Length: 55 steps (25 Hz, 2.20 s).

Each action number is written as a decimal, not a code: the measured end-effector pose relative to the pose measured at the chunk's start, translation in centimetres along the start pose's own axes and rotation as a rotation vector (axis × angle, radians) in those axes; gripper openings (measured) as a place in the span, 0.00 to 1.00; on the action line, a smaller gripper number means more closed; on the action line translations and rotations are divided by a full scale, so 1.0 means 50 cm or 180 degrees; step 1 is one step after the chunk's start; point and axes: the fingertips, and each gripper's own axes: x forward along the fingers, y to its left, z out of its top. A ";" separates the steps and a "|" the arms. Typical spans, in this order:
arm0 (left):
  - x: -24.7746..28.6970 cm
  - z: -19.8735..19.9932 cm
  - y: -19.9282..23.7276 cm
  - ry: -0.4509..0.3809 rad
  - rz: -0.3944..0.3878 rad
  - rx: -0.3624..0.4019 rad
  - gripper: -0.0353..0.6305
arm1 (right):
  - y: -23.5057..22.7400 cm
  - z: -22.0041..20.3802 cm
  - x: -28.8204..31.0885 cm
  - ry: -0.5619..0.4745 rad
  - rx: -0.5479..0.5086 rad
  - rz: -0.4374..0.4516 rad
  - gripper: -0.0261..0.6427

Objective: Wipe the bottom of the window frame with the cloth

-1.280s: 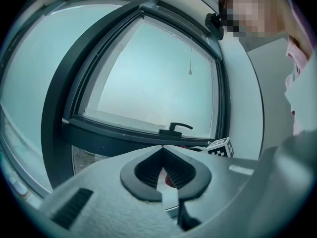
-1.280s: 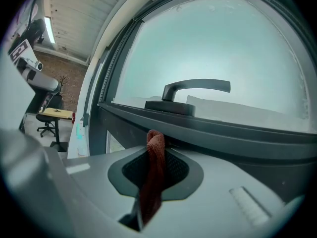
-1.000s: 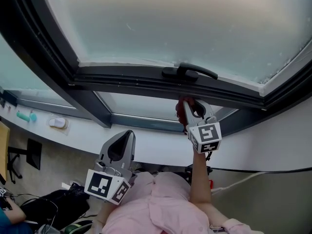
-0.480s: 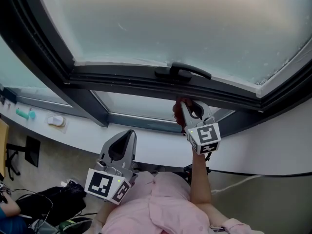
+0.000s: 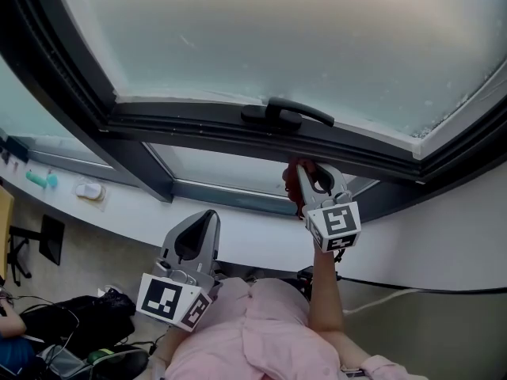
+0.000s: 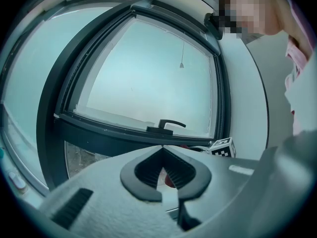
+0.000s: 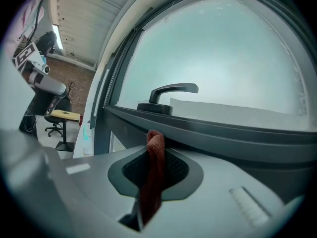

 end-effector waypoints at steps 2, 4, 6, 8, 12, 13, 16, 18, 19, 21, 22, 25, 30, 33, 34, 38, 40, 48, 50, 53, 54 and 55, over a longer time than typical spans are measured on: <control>0.005 -0.004 -0.010 0.0002 -0.0008 -0.0005 0.05 | -0.007 -0.002 -0.004 -0.0020 0.0007 0.0009 0.10; 0.011 -0.007 -0.028 0.0003 -0.0052 -0.0004 0.05 | -0.009 -0.004 -0.006 -0.0009 -0.0006 0.0022 0.10; 0.015 -0.008 -0.042 0.0000 -0.0081 -0.0003 0.05 | -0.017 -0.008 -0.015 0.0020 -0.0028 -0.0003 0.10; 0.016 -0.010 -0.047 -0.0013 -0.0066 -0.0008 0.05 | -0.033 -0.010 -0.029 0.0008 -0.0019 -0.0049 0.10; 0.019 -0.016 -0.055 -0.0022 -0.0047 -0.0018 0.05 | -0.049 -0.011 -0.038 -0.0035 0.0027 -0.0048 0.10; 0.020 -0.017 -0.059 -0.0023 -0.0052 -0.0020 0.05 | -0.049 -0.012 -0.039 -0.0031 0.0017 -0.0041 0.10; 0.019 -0.013 -0.058 -0.0046 -0.0019 -0.0017 0.05 | -0.060 -0.017 -0.049 -0.0003 -0.0031 -0.0077 0.10; 0.016 -0.012 -0.051 -0.0059 0.0036 -0.0017 0.05 | -0.070 -0.019 -0.057 -0.0020 -0.0003 -0.0099 0.10; 0.016 -0.012 -0.049 -0.0060 0.0050 -0.0021 0.05 | -0.073 -0.020 -0.058 -0.0035 0.0014 -0.0100 0.10; 0.018 -0.014 -0.054 -0.0053 0.0030 -0.0021 0.05 | -0.073 -0.019 -0.058 -0.0044 0.0011 -0.0104 0.10; 0.020 -0.015 -0.059 -0.0047 0.0006 -0.0014 0.05 | -0.072 -0.020 -0.057 -0.0039 0.0002 -0.0105 0.10; 0.021 -0.014 -0.063 -0.0031 -0.0018 -0.0003 0.05 | -0.085 -0.024 -0.069 0.0009 -0.0035 -0.0187 0.10; 0.020 -0.003 -0.053 0.0021 -0.0028 -0.0029 0.05 | -0.114 -0.029 -0.097 0.0065 0.0067 -0.0351 0.10; 0.024 0.002 -0.063 0.0053 -0.0096 -0.0032 0.05 | -0.120 -0.026 -0.099 0.0105 0.0047 -0.0391 0.10; 0.024 0.001 -0.064 0.0049 -0.0097 -0.0028 0.05 | -0.127 -0.027 -0.104 0.0102 0.0035 -0.0424 0.10; 0.021 -0.014 -0.062 -0.0011 -0.0042 -0.0005 0.05 | -0.154 -0.038 -0.121 0.0009 0.0079 -0.0515 0.10; 0.024 -0.013 -0.065 -0.0021 -0.0057 -0.0003 0.05 | -0.155 -0.039 -0.121 0.0005 0.0073 -0.0514 0.10; 0.028 -0.017 -0.075 -0.0033 -0.0050 0.0004 0.05 | -0.187 -0.046 -0.146 -0.0028 0.0109 -0.0584 0.10; 0.033 -0.022 -0.089 -0.0026 -0.0102 0.0009 0.05 | -0.188 -0.048 -0.146 -0.0040 0.0098 -0.0581 0.10; 0.036 -0.022 -0.094 -0.0017 -0.0115 0.0003 0.05 | -0.190 -0.048 -0.147 -0.0022 0.0068 -0.0587 0.10; 0.036 -0.021 -0.093 -0.0017 -0.0106 -0.0001 0.05 | -0.195 -0.049 -0.151 -0.0009 0.0057 -0.0615 0.10; 0.035 -0.020 -0.091 -0.0016 -0.0098 -0.0003 0.05 | -0.202 -0.050 -0.157 -0.0002 0.0058 -0.0655 0.10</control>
